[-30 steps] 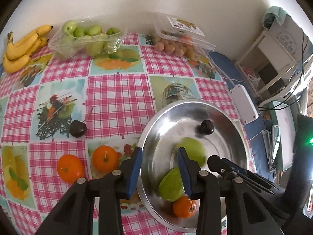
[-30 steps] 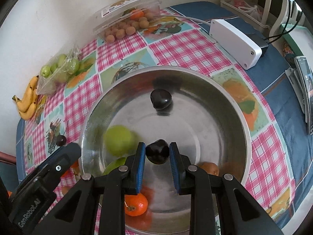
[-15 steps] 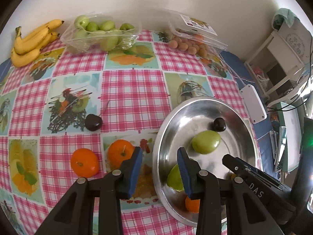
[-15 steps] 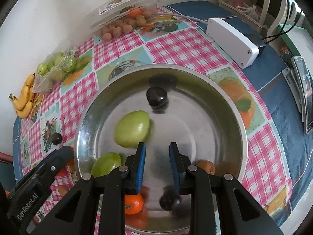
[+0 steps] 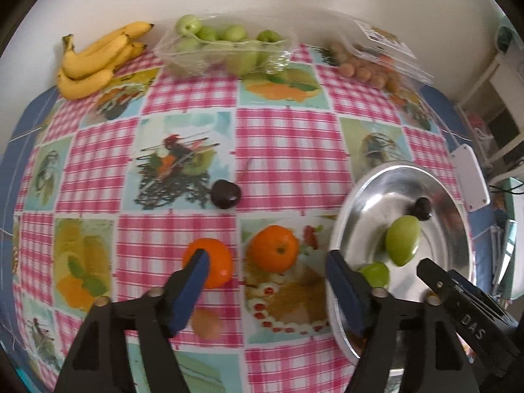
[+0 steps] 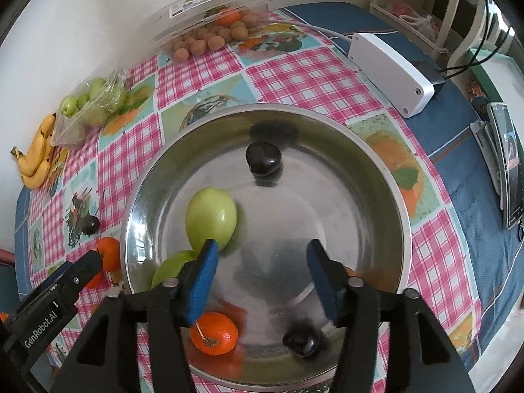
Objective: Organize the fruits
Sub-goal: 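Open the right tool to drop the plum while the left tool releases the mango into the bowl, then withdraw both tools from the bowl toward the tangerine and kiwi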
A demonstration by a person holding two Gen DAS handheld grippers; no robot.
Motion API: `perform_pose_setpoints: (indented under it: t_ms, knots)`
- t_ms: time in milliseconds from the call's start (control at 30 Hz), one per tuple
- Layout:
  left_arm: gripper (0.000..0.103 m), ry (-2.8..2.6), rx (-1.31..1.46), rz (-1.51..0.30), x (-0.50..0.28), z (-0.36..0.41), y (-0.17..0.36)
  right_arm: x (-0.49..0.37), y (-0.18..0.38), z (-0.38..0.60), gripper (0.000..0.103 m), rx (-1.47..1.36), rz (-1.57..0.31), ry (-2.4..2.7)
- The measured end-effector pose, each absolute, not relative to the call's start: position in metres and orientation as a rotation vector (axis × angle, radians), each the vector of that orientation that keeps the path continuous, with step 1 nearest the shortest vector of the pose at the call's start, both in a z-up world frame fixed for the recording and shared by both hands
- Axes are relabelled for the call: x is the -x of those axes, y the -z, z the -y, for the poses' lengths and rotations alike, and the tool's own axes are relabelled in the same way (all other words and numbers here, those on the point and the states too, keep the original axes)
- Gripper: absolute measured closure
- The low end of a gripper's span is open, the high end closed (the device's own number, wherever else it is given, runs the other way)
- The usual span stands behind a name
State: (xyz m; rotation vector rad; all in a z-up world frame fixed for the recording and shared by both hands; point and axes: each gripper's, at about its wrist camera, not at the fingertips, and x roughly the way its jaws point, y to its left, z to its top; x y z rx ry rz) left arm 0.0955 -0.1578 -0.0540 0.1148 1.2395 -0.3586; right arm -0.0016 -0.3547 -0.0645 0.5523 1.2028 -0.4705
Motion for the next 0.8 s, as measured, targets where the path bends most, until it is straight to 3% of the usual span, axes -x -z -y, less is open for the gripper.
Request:
perform_pose_setpoints:
  t_ms: [133, 233, 400, 700, 733, 767, 800]
  knots:
    - [0.013, 0.314, -0.125, -1.237, -0.099, 0.150, 0.056, 0.000, 0.064, 0.353, 0.034, -0.536, -1.209, 0.466]
    - [0.009, 0.292, -0.134, -1.240, -0.101, 0.145, 0.059, 0.000, 0.067, 0.353, 0.023, -0.532, -1.222, 0.472]
    - [0.000, 0.262, -0.152, -1.226, -0.102, 0.139, 0.060, -0.001, 0.068, 0.353, 0.023, -0.525, -1.227, 0.470]
    - [0.000, 0.226, -0.138, -1.215, -0.105, 0.126, 0.061, -0.002, 0.066, 0.352, 0.023, -0.508, -1.226, 0.463]
    - [0.000, 0.221, -0.137, -1.210, -0.106, 0.124, 0.060, -0.002, 0.066, 0.351, 0.021, -0.504, -1.225, 0.461]
    - [0.000, 0.217, -0.138, -1.206, -0.106, 0.123, 0.060, -0.002, 0.066, 0.351, 0.008, -0.499, -1.223, 0.460]
    - [0.000, 0.213, -0.138, -1.203, -0.106, 0.121, 0.060, -0.002, 0.066, 0.351, 0.001, -0.495, -1.221, 0.462]
